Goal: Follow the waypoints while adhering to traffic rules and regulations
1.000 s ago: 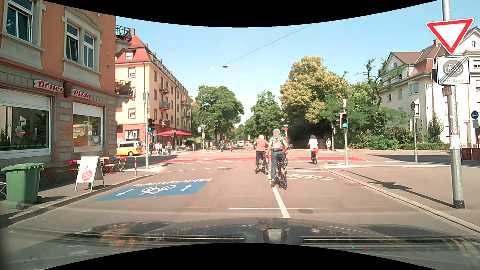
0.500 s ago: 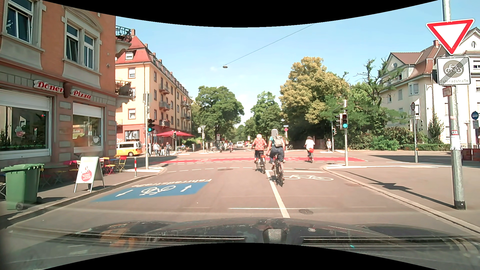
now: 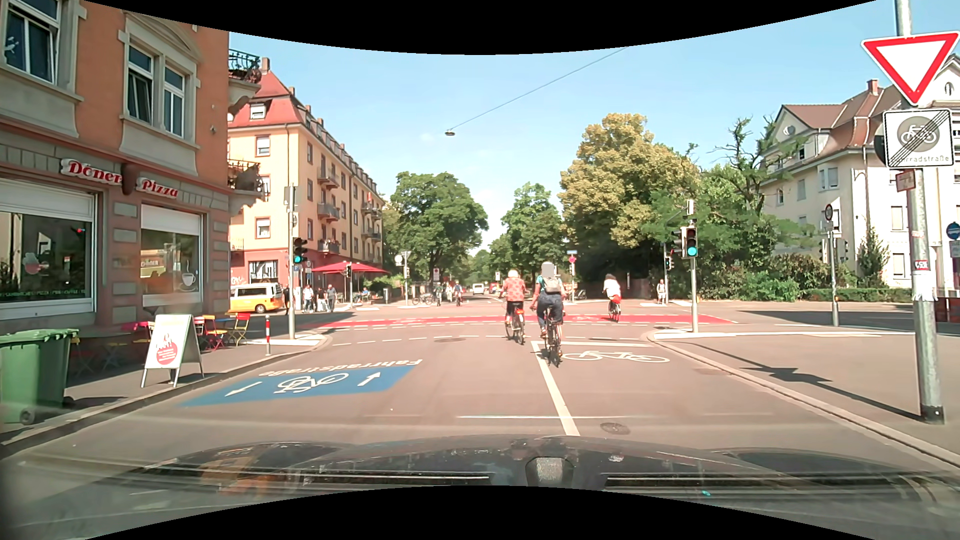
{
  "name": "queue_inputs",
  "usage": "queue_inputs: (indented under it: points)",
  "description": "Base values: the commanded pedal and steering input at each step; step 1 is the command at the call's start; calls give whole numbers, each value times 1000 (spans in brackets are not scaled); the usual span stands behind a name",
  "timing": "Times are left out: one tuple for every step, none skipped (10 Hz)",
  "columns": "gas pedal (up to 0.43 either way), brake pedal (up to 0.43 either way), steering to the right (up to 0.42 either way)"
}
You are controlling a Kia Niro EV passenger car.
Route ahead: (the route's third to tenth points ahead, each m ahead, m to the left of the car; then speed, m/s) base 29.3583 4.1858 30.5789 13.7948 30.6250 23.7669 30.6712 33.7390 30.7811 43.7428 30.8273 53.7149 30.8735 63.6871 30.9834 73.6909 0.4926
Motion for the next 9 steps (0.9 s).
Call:
queue_inputs:
  points:
    - [28,0,3]
    - [39,0,3]
    - [67,0,3]
    - [110,0,3]
    - [118,0,3]
    - [130,0,3]
    - [130,0,3]
    - [130,0,3]
    - [130,0,3]
